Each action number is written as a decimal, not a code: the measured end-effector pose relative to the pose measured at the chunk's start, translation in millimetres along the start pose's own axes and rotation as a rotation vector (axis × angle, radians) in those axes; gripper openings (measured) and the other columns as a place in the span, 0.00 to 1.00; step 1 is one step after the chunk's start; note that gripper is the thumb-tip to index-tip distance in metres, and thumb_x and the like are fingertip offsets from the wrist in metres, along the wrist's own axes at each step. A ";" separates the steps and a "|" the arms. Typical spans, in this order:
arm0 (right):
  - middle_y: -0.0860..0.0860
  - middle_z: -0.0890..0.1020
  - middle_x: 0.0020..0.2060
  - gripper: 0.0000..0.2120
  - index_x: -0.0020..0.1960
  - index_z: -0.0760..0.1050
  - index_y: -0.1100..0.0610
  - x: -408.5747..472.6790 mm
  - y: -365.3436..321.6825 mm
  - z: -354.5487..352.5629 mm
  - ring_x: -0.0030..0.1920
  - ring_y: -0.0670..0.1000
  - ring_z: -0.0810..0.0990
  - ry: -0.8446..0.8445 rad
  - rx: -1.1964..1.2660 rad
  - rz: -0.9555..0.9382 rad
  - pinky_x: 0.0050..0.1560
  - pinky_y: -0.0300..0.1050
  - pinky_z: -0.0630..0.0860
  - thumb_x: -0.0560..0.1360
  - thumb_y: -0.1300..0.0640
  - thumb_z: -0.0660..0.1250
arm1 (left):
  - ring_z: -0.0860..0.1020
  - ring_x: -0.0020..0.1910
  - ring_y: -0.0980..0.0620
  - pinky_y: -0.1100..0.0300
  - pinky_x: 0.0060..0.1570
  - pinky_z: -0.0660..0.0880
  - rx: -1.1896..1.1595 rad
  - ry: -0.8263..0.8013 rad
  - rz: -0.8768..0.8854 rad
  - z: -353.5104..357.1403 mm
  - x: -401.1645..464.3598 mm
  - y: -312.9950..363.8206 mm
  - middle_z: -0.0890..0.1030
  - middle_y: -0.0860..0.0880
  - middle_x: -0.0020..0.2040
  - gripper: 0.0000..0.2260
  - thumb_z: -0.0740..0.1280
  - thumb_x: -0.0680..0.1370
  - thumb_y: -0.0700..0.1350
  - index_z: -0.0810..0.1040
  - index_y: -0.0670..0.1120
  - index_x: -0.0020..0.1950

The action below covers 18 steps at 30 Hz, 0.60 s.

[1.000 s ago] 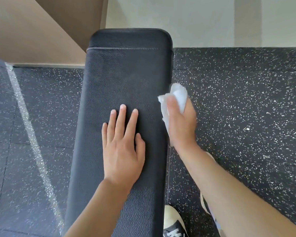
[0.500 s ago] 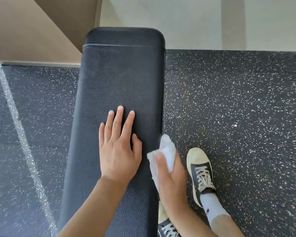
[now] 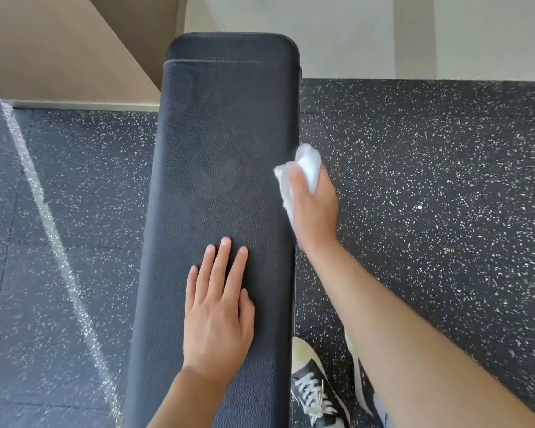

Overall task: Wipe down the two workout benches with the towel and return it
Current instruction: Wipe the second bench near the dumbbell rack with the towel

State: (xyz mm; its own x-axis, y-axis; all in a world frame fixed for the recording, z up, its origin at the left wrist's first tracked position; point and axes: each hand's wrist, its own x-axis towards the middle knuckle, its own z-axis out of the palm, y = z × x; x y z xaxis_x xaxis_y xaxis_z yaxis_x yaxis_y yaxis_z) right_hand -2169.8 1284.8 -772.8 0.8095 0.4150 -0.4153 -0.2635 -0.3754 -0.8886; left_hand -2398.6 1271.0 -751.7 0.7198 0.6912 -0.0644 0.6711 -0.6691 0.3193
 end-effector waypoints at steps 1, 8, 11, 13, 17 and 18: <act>0.44 0.86 0.49 0.14 0.58 0.79 0.43 -21.2 13.1 -5.1 0.48 0.49 0.84 -0.017 -0.005 0.021 0.54 0.60 0.81 0.76 0.39 0.67 | 0.54 0.83 0.46 0.38 0.78 0.58 0.007 -0.004 0.001 1.4 -14.2 -0.5 0.57 0.50 0.84 0.29 0.57 0.80 0.46 0.64 0.49 0.82; 0.32 0.83 0.53 0.08 0.59 0.75 0.29 -182.7 88.4 -47.7 0.54 0.35 0.81 -0.036 -0.084 -0.020 0.52 0.24 0.71 0.81 0.37 0.64 | 0.57 0.83 0.45 0.42 0.79 0.55 0.028 0.025 -0.030 8.4 -33.4 -1.2 0.59 0.50 0.84 0.30 0.58 0.78 0.46 0.65 0.50 0.82; 0.36 0.84 0.50 0.09 0.57 0.76 0.33 -189.2 88.9 -48.9 0.52 0.41 0.83 -0.020 -0.086 0.025 0.52 0.35 0.74 0.80 0.35 0.63 | 0.56 0.83 0.45 0.43 0.80 0.53 0.033 0.042 -0.016 9.1 -34.2 -3.2 0.59 0.50 0.84 0.30 0.58 0.78 0.46 0.65 0.50 0.82; 0.39 0.84 0.47 0.12 0.55 0.77 0.40 -167.5 80.1 -47.3 0.49 0.43 0.82 -0.051 -0.059 0.036 0.52 0.44 0.77 0.79 0.36 0.64 | 0.56 0.83 0.46 0.43 0.80 0.53 0.038 0.044 -0.018 9.7 -33.5 -4.2 0.59 0.50 0.84 0.30 0.58 0.78 0.46 0.65 0.50 0.82; 0.41 0.81 0.36 0.10 0.49 0.79 0.45 -77.5 40.8 -26.5 0.36 0.46 0.79 -0.086 0.005 0.052 0.40 0.46 0.81 0.74 0.41 0.70 | 0.55 0.83 0.47 0.42 0.79 0.55 0.060 0.053 -0.016 11.0 -35.3 -3.0 0.59 0.50 0.84 0.30 0.58 0.78 0.47 0.65 0.51 0.82; 0.40 0.80 0.36 0.09 0.48 0.78 0.44 -56.0 30.2 -21.0 0.36 0.45 0.79 -0.071 -0.003 0.023 0.40 0.45 0.82 0.73 0.40 0.70 | 0.55 0.83 0.47 0.42 0.79 0.55 0.064 0.059 -0.011 11.4 -35.8 -3.4 0.59 0.50 0.84 0.30 0.58 0.78 0.47 0.65 0.51 0.82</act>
State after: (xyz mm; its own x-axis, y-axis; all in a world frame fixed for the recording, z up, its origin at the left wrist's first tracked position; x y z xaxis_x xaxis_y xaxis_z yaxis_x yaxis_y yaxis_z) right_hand -2212.0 1232.9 -772.3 0.7639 0.4640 -0.4485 -0.2801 -0.3878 -0.8782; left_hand -2424.6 1245.5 -761.3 0.7017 0.7124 -0.0111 0.6903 -0.6760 0.2579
